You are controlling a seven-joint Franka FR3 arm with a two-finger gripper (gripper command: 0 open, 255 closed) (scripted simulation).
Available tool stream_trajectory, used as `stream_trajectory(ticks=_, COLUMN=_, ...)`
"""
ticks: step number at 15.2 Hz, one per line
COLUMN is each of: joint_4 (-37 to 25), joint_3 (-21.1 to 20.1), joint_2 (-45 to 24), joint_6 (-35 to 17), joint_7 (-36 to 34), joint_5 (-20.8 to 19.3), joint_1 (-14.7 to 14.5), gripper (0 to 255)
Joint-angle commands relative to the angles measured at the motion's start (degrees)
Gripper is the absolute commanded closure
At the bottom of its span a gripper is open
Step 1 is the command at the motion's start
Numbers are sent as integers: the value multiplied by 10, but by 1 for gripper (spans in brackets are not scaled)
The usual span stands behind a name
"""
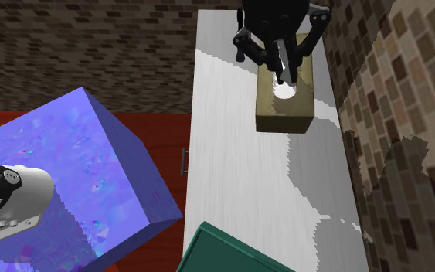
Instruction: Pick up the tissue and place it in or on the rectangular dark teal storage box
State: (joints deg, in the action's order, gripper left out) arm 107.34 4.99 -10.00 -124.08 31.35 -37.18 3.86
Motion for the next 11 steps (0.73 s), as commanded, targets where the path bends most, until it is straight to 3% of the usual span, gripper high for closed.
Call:
stream_trajectory(ticks=1, joint_4=-9, joint_3=-1, joint_2=6, joint_6=12, joint_7=10, joint_5=5, joint_1=0, gripper=255)
stream_trajectory(ticks=11, joint_4=-58, joint_3=-4, joint_2=24, joint_6=70, joint_7=50, joint_5=25, joint_1=-2, gripper=255)
